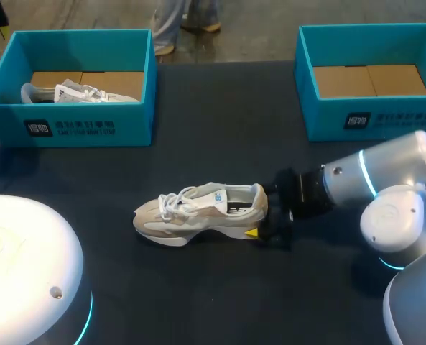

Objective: Take the shoe out of the shoebox, open the shoe tongue, remove and reinsert the insole, then place the shoe into the shoebox

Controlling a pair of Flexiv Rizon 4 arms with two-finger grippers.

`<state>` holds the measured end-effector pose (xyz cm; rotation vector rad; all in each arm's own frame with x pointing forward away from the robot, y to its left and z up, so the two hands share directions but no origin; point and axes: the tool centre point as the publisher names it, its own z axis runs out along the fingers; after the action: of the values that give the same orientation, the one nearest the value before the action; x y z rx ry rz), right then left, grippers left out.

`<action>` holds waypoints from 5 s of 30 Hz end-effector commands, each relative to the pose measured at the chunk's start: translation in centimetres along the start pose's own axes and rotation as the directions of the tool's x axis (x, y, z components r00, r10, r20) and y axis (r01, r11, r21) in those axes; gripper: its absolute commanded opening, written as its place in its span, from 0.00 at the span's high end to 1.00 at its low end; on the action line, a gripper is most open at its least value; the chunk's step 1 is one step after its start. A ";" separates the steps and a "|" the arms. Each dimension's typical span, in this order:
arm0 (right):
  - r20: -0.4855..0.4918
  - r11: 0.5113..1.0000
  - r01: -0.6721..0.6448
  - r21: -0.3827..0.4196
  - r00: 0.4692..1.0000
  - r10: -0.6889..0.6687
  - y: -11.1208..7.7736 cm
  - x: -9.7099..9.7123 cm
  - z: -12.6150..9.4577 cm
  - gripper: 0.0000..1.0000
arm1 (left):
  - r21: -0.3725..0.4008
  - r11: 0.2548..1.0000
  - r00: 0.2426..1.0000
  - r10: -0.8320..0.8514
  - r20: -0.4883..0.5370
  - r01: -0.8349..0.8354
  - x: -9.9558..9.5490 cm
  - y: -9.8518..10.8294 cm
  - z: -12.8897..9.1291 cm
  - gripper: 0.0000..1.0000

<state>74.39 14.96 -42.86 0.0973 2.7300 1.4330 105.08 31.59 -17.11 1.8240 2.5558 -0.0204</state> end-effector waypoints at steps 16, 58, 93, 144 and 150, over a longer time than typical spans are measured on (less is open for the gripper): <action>0.055 0.999 0.006 -0.041 0.998 -0.003 0.7 0.7 1.5 0.00 | -0.001 1.000 1.000 0.001 -0.002 -0.001 0.1 -0.1 0.0 0.00; 0.055 0.998 -0.017 -0.062 0.998 0.021 0.6 0.4 1.4 1.00 | 0.023 0.981 0.981 -0.191 0.035 0.190 -0.9 -0.1 0.0 0.00; 0.055 0.998 -0.017 -0.062 0.998 0.021 0.6 0.4 1.4 1.00 | 0.129 -0.271 -0.277 -0.960 0.031 0.954 -5.1 -17.9 -0.7 0.00; 0.055 0.998 -0.017 -0.062 0.998 0.021 0.6 0.4 1.4 1.00 | 0.131 -0.373 -0.372 -0.928 -0.033 0.918 -7.1 -21.8 0.3 0.00; 0.055 0.998 -0.017 -0.062 0.998 0.021 0.6 0.4 1.4 1.00 | 0.061 -0.499 -0.494 -0.866 -0.078 0.865 -8.5 -23.5 0.4 0.00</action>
<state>74.14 16.26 -42.90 0.1576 2.6467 1.4954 85.44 16.81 -17.37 -1.2585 2.9221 -0.1939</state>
